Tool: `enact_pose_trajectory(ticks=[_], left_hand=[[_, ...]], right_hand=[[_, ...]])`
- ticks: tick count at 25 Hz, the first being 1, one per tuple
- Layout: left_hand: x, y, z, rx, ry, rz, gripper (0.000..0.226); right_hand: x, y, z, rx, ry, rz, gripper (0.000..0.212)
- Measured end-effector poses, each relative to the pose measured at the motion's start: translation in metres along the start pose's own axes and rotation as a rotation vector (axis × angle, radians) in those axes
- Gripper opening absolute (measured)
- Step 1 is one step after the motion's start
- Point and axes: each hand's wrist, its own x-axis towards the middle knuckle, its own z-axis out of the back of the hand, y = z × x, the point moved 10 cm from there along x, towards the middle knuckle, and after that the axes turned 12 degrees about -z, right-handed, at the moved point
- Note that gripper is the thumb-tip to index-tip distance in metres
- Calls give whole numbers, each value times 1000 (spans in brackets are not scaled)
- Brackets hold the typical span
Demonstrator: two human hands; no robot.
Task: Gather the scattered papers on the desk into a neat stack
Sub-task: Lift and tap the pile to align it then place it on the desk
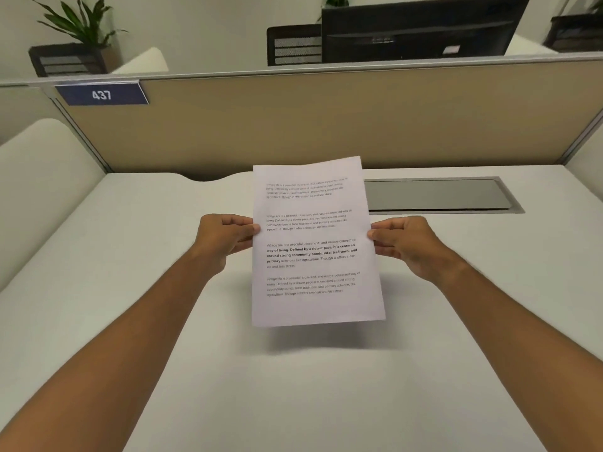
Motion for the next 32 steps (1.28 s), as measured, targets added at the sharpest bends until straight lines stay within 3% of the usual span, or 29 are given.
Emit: enact_pose_trajectory(ticks=[17,23,32], left_hand=[[151,65,16,119,-61,165,17],[178,81,24,177,-84,200,17],[199,88,25,205,-89,204,14]], right_hand=[[143,-9,-50,-1,-201,-237,13],[177,-9,-67,-38,-234,-270,22],[193,-8,-74,-93,-281,-300,15]])
